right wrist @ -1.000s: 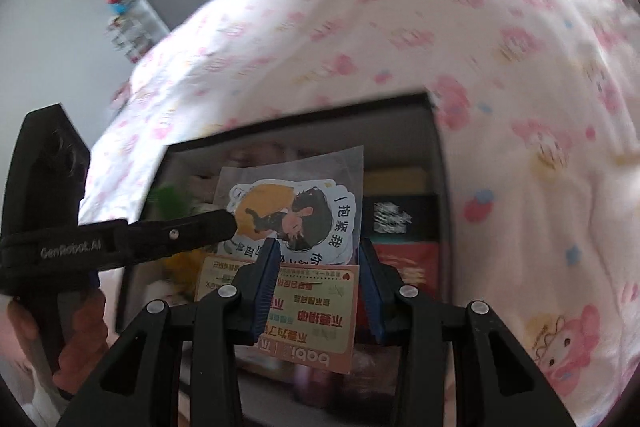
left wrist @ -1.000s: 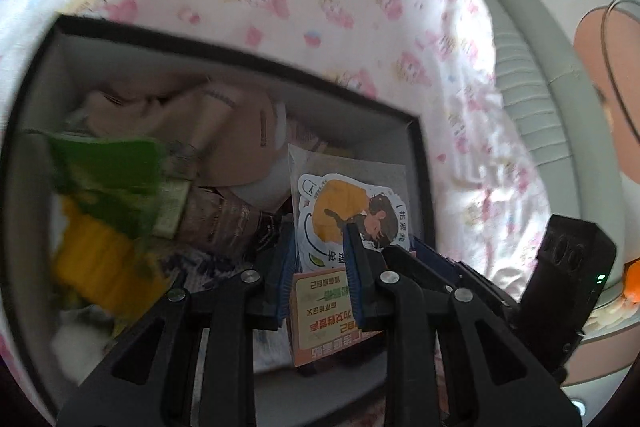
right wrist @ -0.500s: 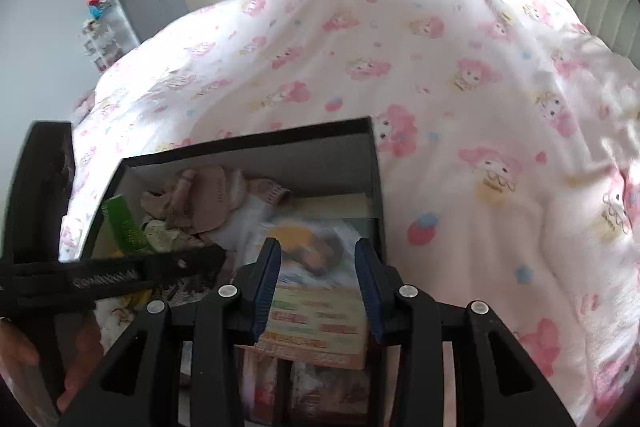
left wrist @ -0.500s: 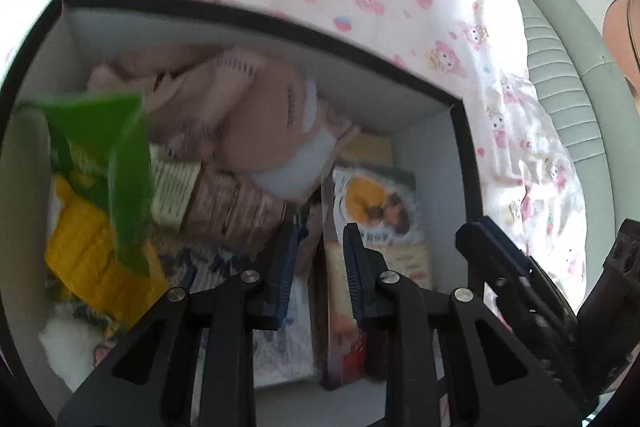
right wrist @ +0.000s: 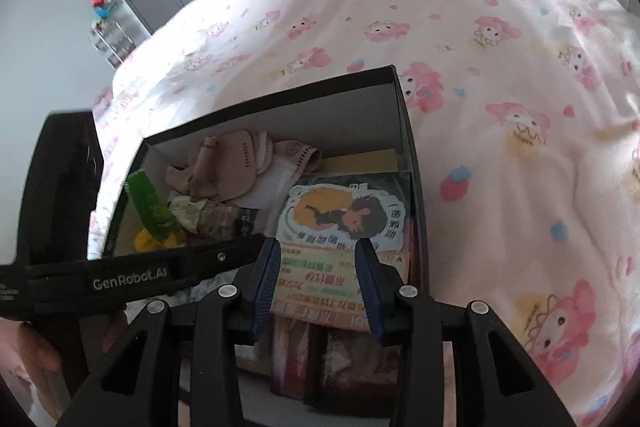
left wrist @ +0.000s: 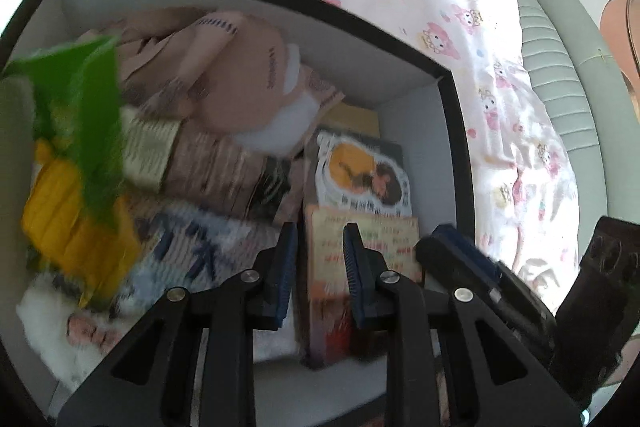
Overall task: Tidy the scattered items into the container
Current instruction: 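Lower the card into the box and open the left gripper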
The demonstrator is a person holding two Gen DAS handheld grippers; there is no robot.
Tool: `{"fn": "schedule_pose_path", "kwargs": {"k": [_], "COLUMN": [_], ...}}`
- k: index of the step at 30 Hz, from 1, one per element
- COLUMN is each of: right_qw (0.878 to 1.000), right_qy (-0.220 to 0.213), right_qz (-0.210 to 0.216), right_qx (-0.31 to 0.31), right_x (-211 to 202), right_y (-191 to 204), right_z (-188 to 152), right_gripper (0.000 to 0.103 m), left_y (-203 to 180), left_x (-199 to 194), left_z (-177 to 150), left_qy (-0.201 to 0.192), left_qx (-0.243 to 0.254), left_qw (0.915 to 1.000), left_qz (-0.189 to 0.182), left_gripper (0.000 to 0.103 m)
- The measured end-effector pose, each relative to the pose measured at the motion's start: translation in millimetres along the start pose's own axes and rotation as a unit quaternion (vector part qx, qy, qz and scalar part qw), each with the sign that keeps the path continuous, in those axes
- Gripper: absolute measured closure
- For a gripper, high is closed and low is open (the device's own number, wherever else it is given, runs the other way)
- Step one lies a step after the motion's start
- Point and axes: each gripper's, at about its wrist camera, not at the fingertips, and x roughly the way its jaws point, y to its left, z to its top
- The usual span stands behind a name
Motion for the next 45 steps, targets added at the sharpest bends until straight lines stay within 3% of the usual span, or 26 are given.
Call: {"fn": "schedule_pose_path", "kwargs": {"k": [5,10,13,19,30,34,39,45], "right_qw": [0.999,0.999,0.999,0.998,0.999,0.999,0.998,0.996], "right_qy": [-0.020,-0.016,-0.022,-0.023,-0.028,-0.026,-0.042,-0.068], "right_qz": [0.018,0.022,0.014,0.008,-0.008,-0.017,-0.029,-0.041], "right_qx": [0.023,0.027,0.035,0.049,0.035,0.035,0.032,0.045], "right_x": [-15,-15,-16,-17,-17,-15,-24,-42], "right_y": [-2,0,-3,-8,-5,-6,-3,7], "right_z": [-12,-15,-16,-19,-17,-16,-18,-28], "right_gripper": [0.068,0.068,0.068,0.068,0.068,0.068,0.068,0.068], "left_y": [-1,-5,-9,-9,-2,-1,-4,2], "left_x": [-2,14,12,-13,1,-6,-39,-89], "left_z": [-25,-29,-27,-42,-44,-46,-68,-96], "left_qy": [0.047,0.060,0.041,0.039,0.036,0.029,-0.002,-0.037], "left_qx": [0.009,0.009,0.019,0.030,0.028,0.025,0.027,0.077], "left_qw": [0.9983,0.9977,0.9989,0.9980,0.9989,0.9990,0.9987,0.9963], "left_qz": [-0.034,-0.029,-0.007,-0.040,-0.011,-0.021,-0.043,0.003], "left_gripper": [0.081,0.081,0.080,0.080,0.080,0.080,0.080,0.080]}}
